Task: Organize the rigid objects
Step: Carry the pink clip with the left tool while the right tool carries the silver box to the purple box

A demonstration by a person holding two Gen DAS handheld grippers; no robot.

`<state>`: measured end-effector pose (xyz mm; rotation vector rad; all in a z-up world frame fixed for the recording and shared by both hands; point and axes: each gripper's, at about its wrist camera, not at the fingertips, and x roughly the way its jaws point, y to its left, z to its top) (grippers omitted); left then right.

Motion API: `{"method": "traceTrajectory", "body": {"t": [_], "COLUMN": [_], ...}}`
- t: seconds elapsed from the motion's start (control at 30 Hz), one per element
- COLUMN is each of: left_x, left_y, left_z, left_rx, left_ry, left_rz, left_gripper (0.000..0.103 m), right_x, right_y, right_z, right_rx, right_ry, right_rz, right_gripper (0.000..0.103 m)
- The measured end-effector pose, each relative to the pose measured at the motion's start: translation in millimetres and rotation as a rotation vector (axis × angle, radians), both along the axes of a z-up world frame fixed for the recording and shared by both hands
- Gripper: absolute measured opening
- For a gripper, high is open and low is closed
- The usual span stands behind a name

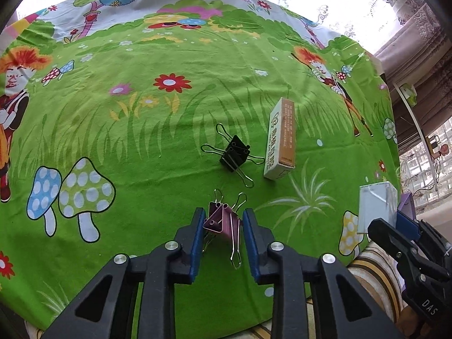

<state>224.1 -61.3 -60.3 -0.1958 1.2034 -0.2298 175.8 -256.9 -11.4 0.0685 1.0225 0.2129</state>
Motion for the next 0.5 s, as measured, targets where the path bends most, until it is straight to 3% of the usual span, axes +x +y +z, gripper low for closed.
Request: {"method": "traceTrajectory", "body": {"t": [0.07,0.5], "left_x": [-2.0,-45.6], "left_y": [0.2,-15.0], "left_z": [1.2,38.9], "left_rx": [-0.013,-0.176], "left_ry": [0.0,-0.04], "left_rz": [0.001,0.0], "left_gripper": [0.023,0.023], "right_x": [-7.8,-54.3], "right_y": [-4.4,-34.4], "right_z": [4.2,25.0], "right_rx": [0.002,0.063], "right_ry": [-0.018,-0.082], "right_rz": [-0.007,-0.021], "right_gripper": [0.05,0.05]}}
